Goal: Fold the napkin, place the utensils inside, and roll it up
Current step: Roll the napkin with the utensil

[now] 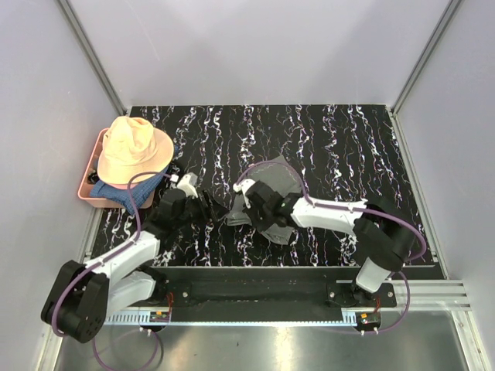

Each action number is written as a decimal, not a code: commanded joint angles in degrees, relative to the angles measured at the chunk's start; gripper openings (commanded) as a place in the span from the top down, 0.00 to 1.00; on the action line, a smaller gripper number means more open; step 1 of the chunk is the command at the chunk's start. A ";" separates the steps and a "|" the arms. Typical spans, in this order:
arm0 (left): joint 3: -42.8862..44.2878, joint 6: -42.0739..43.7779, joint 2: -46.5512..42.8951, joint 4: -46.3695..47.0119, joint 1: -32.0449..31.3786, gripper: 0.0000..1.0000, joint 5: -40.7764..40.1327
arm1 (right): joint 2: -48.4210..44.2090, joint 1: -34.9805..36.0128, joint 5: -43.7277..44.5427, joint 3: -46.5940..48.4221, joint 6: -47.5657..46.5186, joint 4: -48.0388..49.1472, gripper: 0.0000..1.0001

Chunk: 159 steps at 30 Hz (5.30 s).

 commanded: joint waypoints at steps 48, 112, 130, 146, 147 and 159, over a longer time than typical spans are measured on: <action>7.52 18.77 27.46 36.77 -10.48 0.33 1.06 | 27.35 -29.22 -64.79 14.94 -0.41 -10.06 1.00; 11.82 -8.39 28.25 29.21 -9.43 0.15 21.11 | 27.88 -30.63 -62.24 15.82 -0.85 -13.23 1.00; 9.80 -9.45 36.25 41.25 -8.38 0.16 14.69 | 27.96 -30.63 -61.80 15.47 -0.85 -13.58 1.00; 6.02 -14.81 43.11 47.59 -4.77 0.16 13.10 | 21.21 -30.63 -57.58 13.80 0.11 -13.75 0.78; 6.02 -14.98 43.20 46.89 -4.60 0.16 13.02 | 20.41 -30.54 -56.88 13.10 0.20 -13.84 0.68; 7.25 -15.78 44.96 44.51 -3.72 0.16 13.37 | 0.65 -29.76 -36.01 2.21 0.56 -12.00 0.29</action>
